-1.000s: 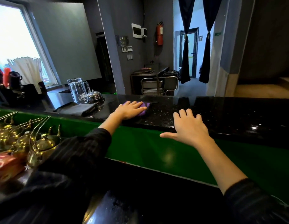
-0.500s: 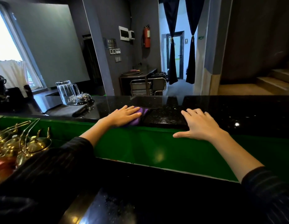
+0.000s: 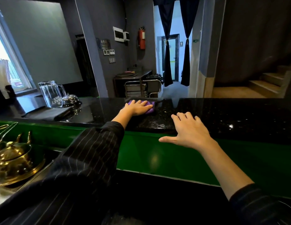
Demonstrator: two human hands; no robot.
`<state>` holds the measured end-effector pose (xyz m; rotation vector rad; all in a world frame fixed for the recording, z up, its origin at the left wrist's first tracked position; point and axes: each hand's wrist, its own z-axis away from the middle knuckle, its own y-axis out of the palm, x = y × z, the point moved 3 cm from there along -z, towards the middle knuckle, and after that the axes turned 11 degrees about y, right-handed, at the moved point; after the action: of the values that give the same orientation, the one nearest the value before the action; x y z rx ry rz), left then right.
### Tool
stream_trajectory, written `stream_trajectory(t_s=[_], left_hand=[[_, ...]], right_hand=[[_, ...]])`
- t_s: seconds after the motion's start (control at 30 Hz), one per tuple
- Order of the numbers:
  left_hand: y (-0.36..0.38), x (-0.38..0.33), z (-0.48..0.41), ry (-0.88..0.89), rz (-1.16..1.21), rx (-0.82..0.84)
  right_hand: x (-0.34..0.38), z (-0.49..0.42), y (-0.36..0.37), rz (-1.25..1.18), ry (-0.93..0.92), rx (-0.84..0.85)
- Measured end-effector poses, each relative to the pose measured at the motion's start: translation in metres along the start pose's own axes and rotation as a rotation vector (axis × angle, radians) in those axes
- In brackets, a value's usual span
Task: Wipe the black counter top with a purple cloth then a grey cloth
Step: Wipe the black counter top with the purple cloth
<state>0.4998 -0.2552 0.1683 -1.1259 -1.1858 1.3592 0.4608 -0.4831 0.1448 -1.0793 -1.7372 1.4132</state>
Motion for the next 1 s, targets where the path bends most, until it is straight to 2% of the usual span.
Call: stream_trajectory(t_s=[0.1,0.2,0.27,0.43,0.5,0.63,0.9,1.0], left_hand=[[0.013,-0.033,0.009,0.264,-0.136,-0.011],[0.021,-0.025,0.024,0.374,0.018,-0.048],[0.017,0.001,0.02,0.367,0.046,-0.047],[0.002,0.06,-0.04,0.183,-0.022,-0.001],[-0.003,0.06,-0.066,0.119,-0.025,0.061],[-0.012,0.027,-0.096,0.012,0.04,0.059],[-0.005,-0.063,-0.094,0.274,-0.105,0.111],[0.001,-0.081,-0.069,0.371,-0.104,0.065]], right_hand=[[-0.002,0.004,0.0,-0.006,-0.007,-0.016],[-0.002,0.004,-0.002,-0.027,-0.002,-0.036],[-0.001,0.004,-0.003,-0.032,-0.007,-0.021],[0.001,0.0,-0.002,-0.045,-0.015,-0.016],[0.003,-0.003,-0.001,-0.035,-0.01,-0.003],[0.008,-0.01,0.0,-0.046,0.015,-0.049],[0.006,-0.012,0.001,-0.036,0.02,-0.095],[0.004,-0.009,-0.001,-0.049,0.001,-0.059]])
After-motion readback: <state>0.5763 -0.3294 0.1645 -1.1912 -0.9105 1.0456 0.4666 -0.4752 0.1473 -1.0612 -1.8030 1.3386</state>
